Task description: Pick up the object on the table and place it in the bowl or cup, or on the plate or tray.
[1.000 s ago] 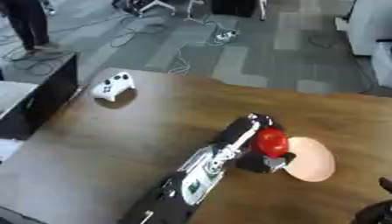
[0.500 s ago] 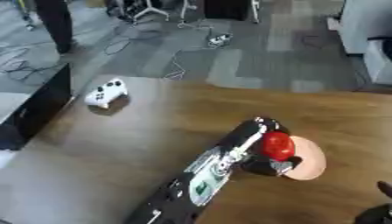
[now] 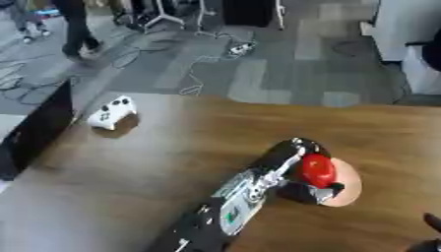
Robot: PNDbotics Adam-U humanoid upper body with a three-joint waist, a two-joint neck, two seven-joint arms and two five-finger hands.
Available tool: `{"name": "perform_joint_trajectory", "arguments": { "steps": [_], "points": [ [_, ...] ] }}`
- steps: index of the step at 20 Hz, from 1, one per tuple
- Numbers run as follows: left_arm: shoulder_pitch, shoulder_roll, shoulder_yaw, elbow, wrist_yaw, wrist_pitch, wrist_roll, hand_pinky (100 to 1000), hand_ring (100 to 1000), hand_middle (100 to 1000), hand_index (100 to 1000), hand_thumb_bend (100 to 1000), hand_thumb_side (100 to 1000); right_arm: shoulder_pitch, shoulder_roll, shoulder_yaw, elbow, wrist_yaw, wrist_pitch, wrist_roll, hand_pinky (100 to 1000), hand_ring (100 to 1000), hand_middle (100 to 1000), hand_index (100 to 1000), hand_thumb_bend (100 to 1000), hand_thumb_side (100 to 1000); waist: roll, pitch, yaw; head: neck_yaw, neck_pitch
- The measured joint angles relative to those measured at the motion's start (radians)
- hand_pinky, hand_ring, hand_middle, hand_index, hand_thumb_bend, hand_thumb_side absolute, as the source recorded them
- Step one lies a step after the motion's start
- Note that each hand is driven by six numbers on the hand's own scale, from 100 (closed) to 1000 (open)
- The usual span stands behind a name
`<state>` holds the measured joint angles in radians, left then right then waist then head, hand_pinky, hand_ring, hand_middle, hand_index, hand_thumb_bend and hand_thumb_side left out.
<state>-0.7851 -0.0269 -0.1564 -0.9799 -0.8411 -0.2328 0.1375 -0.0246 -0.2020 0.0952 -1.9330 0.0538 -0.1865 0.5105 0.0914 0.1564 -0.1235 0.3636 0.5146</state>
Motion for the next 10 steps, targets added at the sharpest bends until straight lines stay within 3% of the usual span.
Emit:
{"name": "perform_joint_trajectory", "arguments": {
  "steps": [10],
  "points": [
    [-0.039,0.018,0.011,0.019,-0.034,0.0,0.016,187,387,506,646,352,492,-0.014,0.01,0.013,0.0,0.028,-0.015,0.016,511,587,585,1000,100,667,-0.001,0.032,-0.026,0.012,-0.052]
  ]
}}
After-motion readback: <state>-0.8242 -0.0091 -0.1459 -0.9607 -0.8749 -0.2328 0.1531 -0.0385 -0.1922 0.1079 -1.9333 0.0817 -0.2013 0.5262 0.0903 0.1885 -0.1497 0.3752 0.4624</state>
